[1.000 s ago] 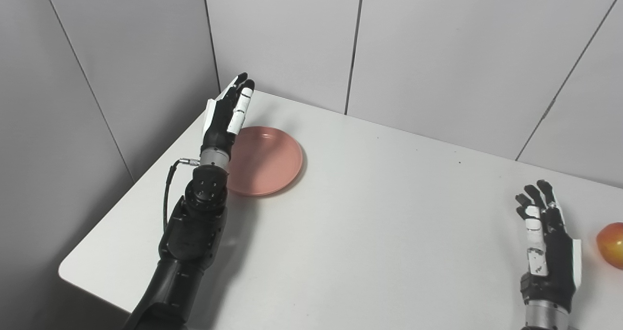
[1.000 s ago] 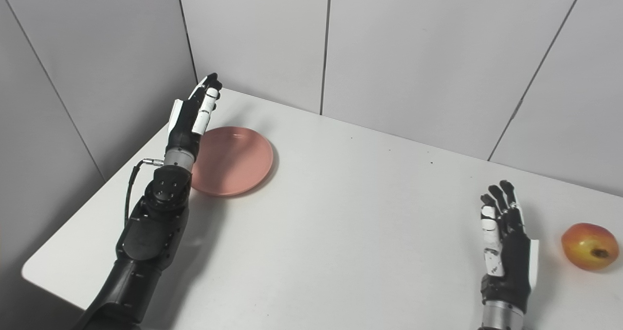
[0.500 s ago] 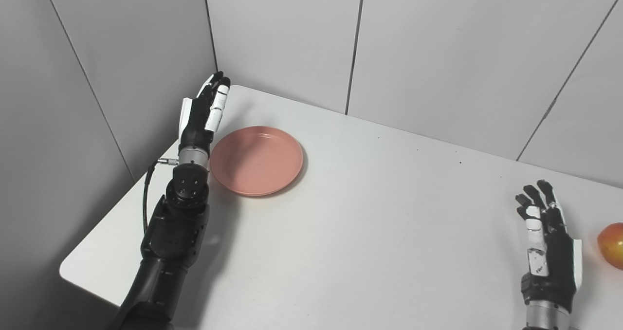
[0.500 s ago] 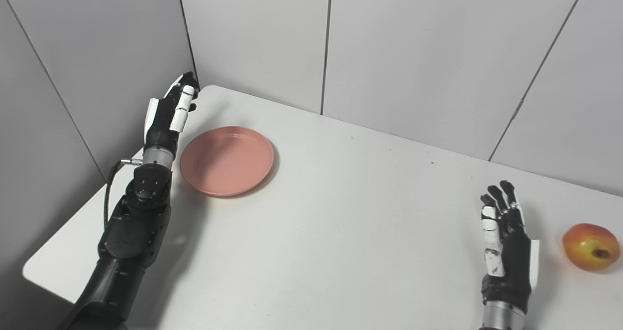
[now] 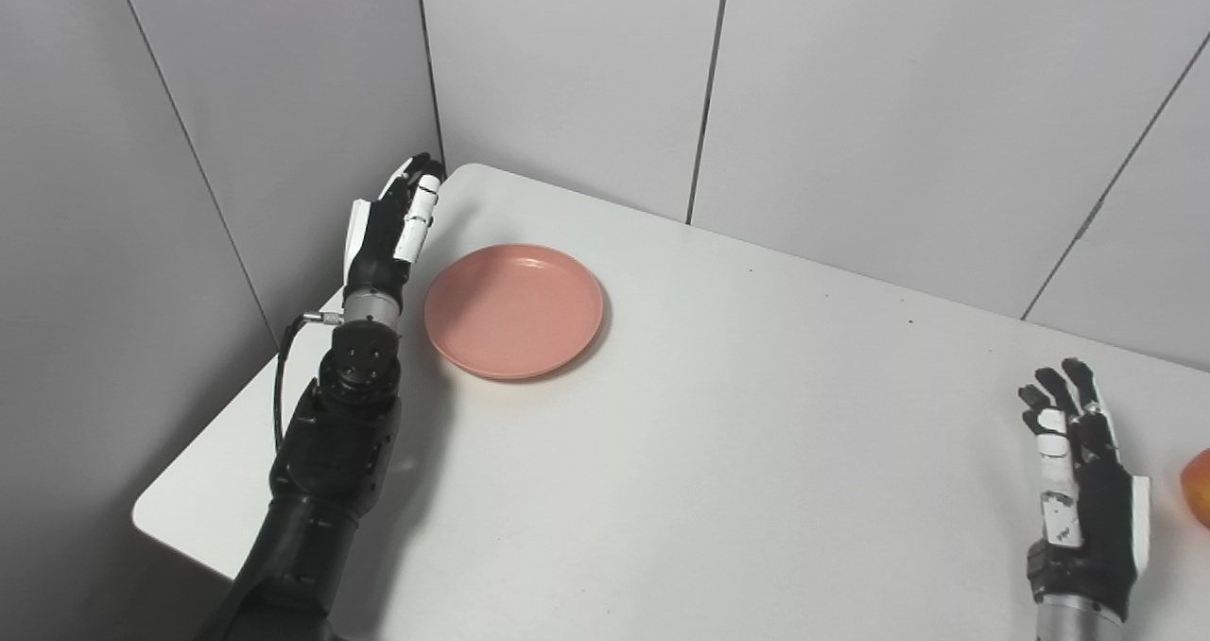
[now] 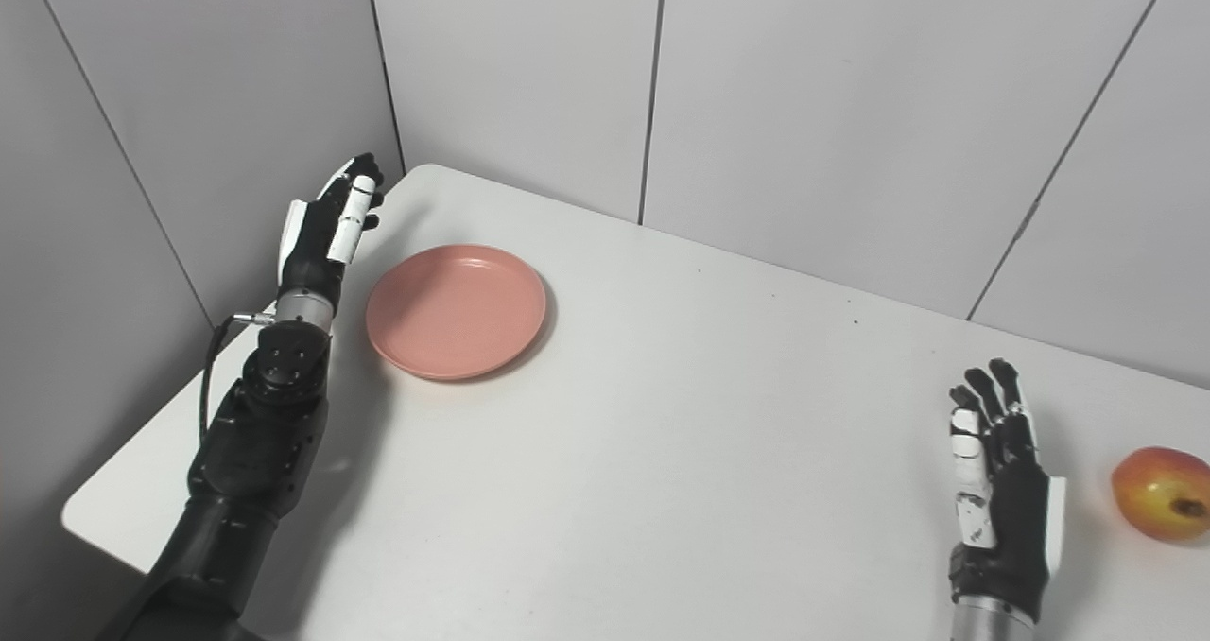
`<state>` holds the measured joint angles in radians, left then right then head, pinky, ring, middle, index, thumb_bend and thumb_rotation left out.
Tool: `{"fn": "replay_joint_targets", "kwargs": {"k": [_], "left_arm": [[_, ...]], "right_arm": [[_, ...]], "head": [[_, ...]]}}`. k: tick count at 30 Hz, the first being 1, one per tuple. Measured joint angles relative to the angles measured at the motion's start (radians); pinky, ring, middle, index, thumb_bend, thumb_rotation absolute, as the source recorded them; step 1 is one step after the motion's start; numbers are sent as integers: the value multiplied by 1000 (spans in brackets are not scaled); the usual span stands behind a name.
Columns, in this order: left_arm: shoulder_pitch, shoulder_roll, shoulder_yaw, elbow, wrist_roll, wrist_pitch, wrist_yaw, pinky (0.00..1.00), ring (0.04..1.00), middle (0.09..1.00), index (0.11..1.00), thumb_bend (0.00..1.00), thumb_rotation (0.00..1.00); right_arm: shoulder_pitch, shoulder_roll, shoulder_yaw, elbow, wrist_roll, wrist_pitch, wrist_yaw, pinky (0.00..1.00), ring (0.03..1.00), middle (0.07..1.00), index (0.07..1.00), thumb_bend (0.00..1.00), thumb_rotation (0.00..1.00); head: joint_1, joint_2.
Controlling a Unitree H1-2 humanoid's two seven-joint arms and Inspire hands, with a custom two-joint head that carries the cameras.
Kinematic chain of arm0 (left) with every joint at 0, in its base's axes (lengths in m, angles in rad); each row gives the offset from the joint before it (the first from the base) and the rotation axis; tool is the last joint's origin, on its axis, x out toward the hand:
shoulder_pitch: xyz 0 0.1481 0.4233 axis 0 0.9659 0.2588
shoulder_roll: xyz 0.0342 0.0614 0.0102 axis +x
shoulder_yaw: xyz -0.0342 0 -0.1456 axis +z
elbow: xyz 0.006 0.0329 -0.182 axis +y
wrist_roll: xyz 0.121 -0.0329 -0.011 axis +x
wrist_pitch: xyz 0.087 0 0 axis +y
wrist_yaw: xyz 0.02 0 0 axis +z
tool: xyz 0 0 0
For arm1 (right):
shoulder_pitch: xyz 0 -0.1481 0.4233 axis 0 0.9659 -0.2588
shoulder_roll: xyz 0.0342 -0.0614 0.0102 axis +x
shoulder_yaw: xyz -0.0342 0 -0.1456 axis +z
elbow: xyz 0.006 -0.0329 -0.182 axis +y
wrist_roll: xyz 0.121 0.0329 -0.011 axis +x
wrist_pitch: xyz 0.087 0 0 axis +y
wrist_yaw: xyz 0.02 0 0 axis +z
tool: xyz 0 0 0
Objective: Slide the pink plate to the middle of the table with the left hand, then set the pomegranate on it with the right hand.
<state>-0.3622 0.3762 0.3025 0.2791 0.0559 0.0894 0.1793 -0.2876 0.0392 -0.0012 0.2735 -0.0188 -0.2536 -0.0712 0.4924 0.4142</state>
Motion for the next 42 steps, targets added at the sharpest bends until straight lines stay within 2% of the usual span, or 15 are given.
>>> {"fn": "replay_joint_targets", "kwargs": {"k": [6,10,17,22,26,29,32,37,42], "left_arm": [[0,2,-8,85,-18,-18,-7,834,861,875,869,622,1000],[-1,-5,-3,103,-54,-40,-9,854,866,878,872,597,1000],[-7,-17,3,128,-124,-70,-39,866,888,883,878,636,1000],[-18,-21,12,173,-190,-119,-67,848,882,874,870,665,1000],[-24,-22,18,201,-228,-156,-87,842,875,874,867,709,1000],[-30,-29,23,226,-250,-181,-99,847,877,879,871,727,1000],[-34,-35,30,234,-275,-187,-117,851,876,879,870,712,1000],[-39,-41,35,236,-332,-186,-159,873,885,883,877,679,1000],[-43,-61,30,215,-360,-155,-184,867,875,869,863,643,1000]], "right_arm": [[0,0,0,-2,7,0,3,895,855,874,901,495,817],[0,-1,0,-4,5,0,4,895,855,877,904,508,823],[1,-1,0,-7,12,0,5,890,847,866,893,493,802],[4,-1,-2,-15,19,1,4,885,845,866,894,510,807],[5,-1,-4,-18,20,1,4,878,840,859,888,514,772],[5,-1,-6,-17,21,1,3,892,854,872,901,506,796],[6,-1,-6,-18,21,1,4,883,848,868,898,497,775],[6,-1,-5,-18,21,1,4,886,848,867,897,494,798],[6,1,-5,-23,22,1,4,880,840,861,893,499,784]], "head": [[2,3],[2,5],[2,12],[5,14],[5,17],[5,17],[5,18],[5,21],[5,25]]}}
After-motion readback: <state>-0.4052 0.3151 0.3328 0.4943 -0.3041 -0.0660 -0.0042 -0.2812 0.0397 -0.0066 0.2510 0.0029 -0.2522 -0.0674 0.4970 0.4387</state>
